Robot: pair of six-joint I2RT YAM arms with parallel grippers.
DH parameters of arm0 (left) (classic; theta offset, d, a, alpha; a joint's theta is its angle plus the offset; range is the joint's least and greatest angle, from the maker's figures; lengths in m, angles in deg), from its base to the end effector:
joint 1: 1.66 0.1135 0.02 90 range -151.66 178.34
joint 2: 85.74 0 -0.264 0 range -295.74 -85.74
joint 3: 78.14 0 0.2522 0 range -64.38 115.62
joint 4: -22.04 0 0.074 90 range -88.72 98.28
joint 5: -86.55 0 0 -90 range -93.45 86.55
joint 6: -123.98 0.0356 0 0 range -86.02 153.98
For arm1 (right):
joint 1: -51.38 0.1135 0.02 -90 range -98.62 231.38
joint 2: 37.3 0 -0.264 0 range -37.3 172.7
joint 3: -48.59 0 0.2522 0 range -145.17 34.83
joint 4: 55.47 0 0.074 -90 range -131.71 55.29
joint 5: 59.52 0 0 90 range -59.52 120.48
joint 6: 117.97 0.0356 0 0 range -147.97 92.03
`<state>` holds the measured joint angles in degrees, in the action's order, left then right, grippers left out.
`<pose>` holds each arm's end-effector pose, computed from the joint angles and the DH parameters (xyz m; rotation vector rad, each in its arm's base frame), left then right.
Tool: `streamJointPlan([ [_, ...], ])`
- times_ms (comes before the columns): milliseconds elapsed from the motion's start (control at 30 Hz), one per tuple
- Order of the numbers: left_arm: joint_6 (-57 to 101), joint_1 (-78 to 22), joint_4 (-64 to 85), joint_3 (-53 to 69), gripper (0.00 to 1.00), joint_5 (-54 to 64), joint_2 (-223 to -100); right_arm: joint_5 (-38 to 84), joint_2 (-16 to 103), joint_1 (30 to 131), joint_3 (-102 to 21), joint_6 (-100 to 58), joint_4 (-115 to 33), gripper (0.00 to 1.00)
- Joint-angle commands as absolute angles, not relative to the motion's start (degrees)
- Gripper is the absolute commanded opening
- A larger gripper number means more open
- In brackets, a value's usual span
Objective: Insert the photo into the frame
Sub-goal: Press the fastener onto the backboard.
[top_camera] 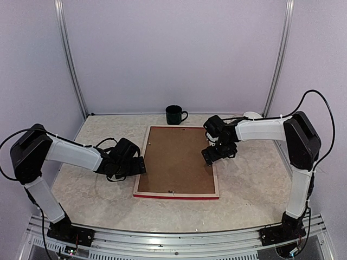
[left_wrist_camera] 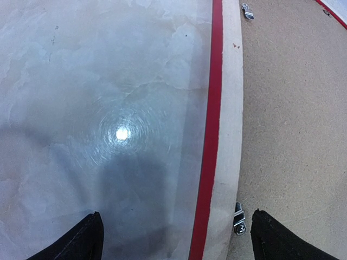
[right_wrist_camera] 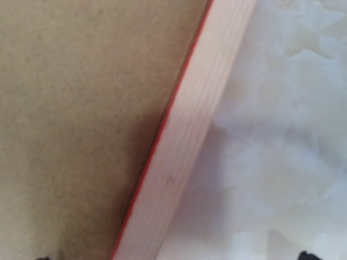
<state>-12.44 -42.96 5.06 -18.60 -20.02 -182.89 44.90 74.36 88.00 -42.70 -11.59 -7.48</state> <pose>0.2436 -0.2005 0.1334 -0.2266 2.4797 -0.2890 0.3214 0.2278 0.1702 -0.4090 2.6622 -0.0752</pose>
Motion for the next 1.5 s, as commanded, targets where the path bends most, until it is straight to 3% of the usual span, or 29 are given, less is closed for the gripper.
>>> streamJointPlan([
  [0, -12.8, -43.2, 3.2, -20.3, 0.93, -18.3, -184.7, 46.8, 75.2, 88.2, -43.8, -10.0, -5.7, 0.99],
  [400, -13.3, -43.2, 4.0, -21.5, 0.93, -18.0, -184.4, 41.3, 75.1, 88.1, -42.5, -10.0, -7.8, 0.99],
  [800, -13.8, -43.2, 4.5, -22.7, 0.93, -18.2, -184.0, 46.0, 78.2, 88.1, -42.3, -7.6, -5.1, 0.99],
  [1467, -14.1, -43.0, 5.0, -23.1, 0.93, -18.0, -184.7, 41.2, 73.9, 85.7, -40.5, -5.3, -5.7, 0.86],
])
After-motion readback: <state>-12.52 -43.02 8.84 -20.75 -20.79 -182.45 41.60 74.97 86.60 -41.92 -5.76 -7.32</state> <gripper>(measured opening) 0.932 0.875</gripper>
